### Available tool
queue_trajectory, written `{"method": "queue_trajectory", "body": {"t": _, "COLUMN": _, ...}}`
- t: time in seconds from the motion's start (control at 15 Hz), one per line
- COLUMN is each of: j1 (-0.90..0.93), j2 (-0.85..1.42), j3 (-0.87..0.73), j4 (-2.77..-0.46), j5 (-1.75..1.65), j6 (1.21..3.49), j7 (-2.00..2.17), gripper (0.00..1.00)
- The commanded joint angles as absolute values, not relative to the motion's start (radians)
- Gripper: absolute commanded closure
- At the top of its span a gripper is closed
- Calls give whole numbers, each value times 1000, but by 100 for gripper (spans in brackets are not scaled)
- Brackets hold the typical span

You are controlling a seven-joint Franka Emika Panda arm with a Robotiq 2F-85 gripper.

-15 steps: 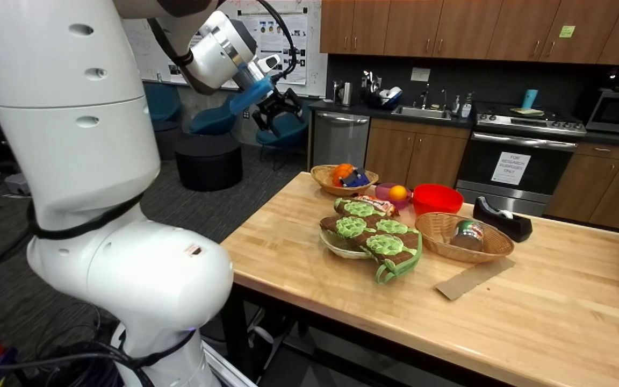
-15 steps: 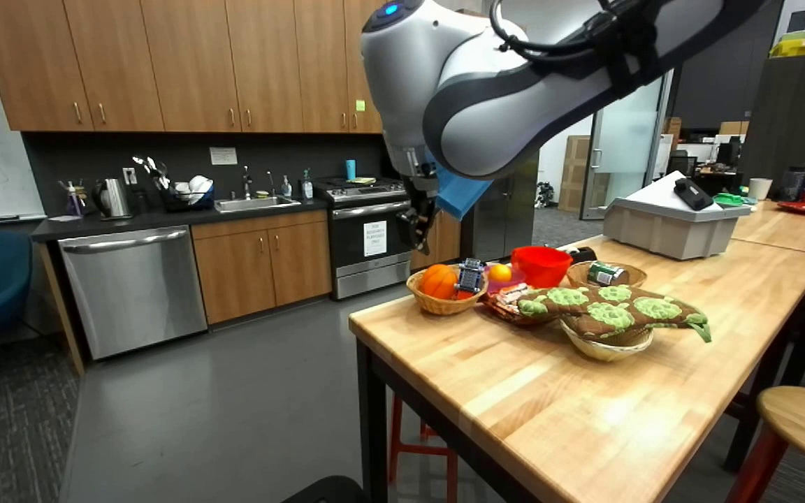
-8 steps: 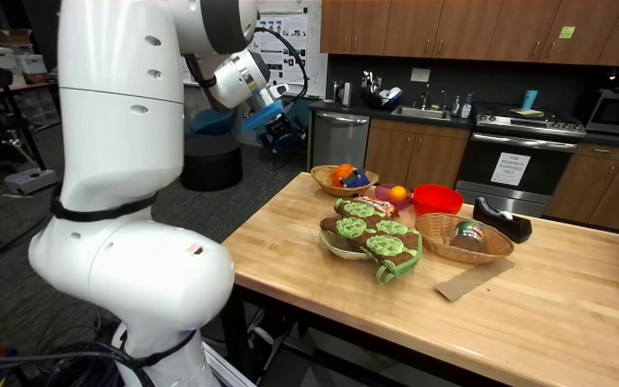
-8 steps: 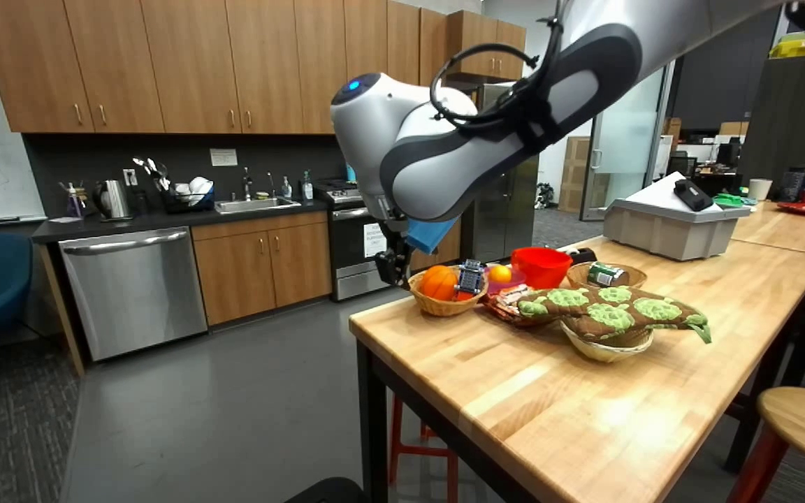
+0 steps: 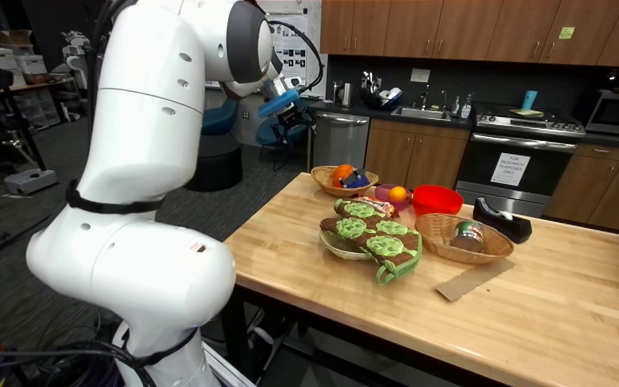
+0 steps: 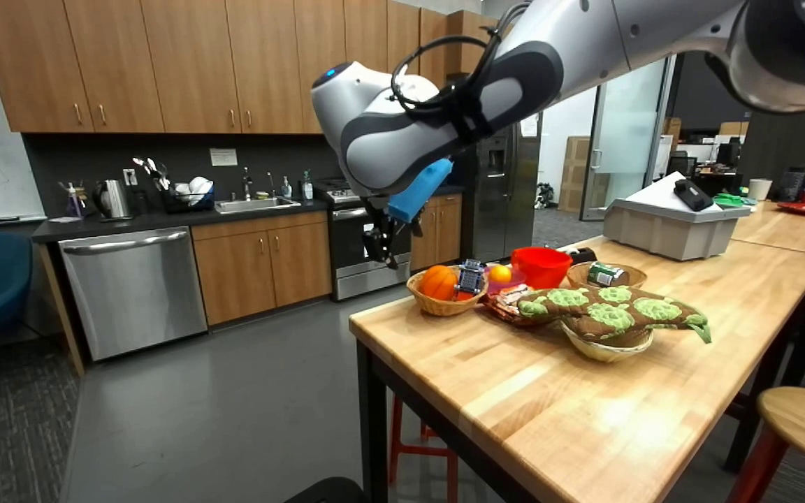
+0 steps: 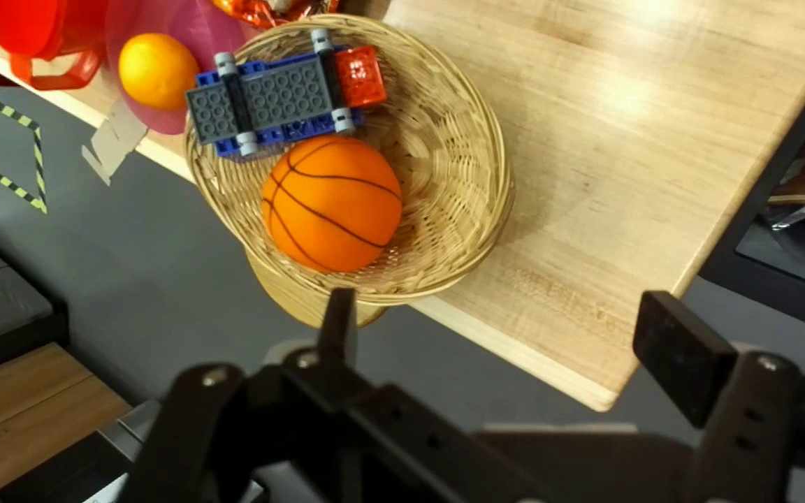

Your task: Pick up the small ball and put it into the red bowl

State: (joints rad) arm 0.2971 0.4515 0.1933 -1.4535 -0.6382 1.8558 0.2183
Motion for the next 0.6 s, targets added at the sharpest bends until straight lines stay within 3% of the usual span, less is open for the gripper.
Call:
{"method": "queue_trajectory", "body": {"t": 0.0, "j1": 319, "j2": 522, "j3": 151, "j4": -1313, "j5": -581, "j6": 1788, "j7": 169, "gripper": 0}}
{"method": "queue_trajectory", "body": {"t": 0.53, "j1": 294, "j2": 531, "j3": 65, "j4": -1219, "j5": -511, "j6": 1744, "j7": 186, "gripper": 0}}
